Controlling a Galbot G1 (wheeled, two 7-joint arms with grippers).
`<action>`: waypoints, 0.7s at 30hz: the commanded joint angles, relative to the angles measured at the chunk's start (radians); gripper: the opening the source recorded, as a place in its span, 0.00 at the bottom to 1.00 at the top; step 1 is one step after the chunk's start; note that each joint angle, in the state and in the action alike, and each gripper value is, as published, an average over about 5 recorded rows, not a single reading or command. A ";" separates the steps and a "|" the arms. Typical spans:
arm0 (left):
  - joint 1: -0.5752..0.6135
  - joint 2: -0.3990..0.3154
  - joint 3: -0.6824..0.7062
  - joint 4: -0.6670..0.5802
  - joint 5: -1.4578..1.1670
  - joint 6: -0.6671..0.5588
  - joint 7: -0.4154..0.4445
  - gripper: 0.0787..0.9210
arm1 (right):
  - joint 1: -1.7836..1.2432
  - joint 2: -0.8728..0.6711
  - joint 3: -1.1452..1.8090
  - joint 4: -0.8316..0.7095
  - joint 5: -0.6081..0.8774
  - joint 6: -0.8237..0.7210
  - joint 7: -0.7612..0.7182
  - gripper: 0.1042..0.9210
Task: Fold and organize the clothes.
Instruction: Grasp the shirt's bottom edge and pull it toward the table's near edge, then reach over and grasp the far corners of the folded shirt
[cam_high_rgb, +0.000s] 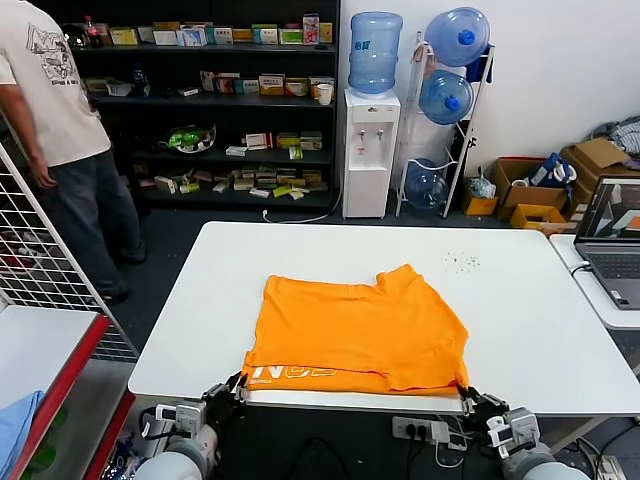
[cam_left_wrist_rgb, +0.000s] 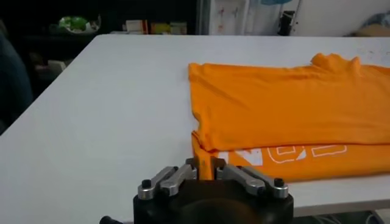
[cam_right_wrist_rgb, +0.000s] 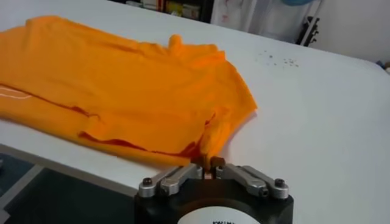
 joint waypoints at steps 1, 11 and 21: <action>0.025 0.018 -0.008 -0.082 0.028 -0.011 -0.022 0.31 | -0.019 -0.012 0.028 0.072 0.066 -0.025 0.043 0.31; -0.297 0.010 0.045 0.092 0.011 -0.055 0.040 0.65 | 0.247 -0.072 0.003 -0.078 0.237 0.096 0.039 0.67; -0.702 -0.056 0.231 0.486 -0.108 -0.050 0.069 0.88 | 0.730 -0.072 -0.193 -0.456 0.381 0.023 -0.066 0.88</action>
